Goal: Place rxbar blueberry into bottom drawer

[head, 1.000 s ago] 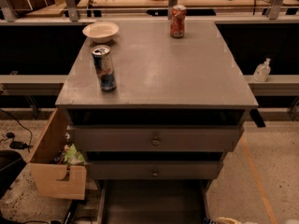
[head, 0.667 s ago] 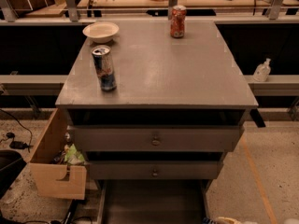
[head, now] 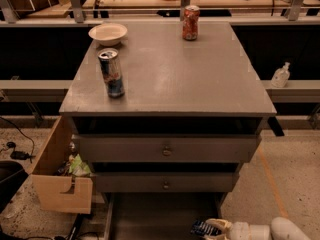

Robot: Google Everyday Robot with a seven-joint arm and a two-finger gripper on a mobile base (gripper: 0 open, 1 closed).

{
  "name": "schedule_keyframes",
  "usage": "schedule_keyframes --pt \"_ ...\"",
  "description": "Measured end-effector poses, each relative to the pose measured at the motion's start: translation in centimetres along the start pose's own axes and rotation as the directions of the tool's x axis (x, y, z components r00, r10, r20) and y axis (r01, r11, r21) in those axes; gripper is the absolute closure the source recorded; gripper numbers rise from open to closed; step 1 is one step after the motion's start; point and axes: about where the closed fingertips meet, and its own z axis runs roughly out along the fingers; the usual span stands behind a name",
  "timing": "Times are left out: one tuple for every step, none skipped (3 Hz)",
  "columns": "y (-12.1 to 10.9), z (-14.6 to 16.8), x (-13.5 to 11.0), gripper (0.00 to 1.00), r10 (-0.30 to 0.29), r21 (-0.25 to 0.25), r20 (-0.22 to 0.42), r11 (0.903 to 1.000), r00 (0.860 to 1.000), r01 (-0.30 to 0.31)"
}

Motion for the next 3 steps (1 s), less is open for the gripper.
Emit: schedule_keyframes --pt "-2.1 7.2 -1.1 1.00 -0.049 -0.068 0.043 0.9963 0.998 0.052" --pt "-4.2 11.5 0.0 1.00 -0.069 -0.049 0.002 0.9964 0.998 0.069" --pt "-6.3 15.8 2.4 1.00 -0.027 -0.064 -0.019 0.9976 0.999 0.025"
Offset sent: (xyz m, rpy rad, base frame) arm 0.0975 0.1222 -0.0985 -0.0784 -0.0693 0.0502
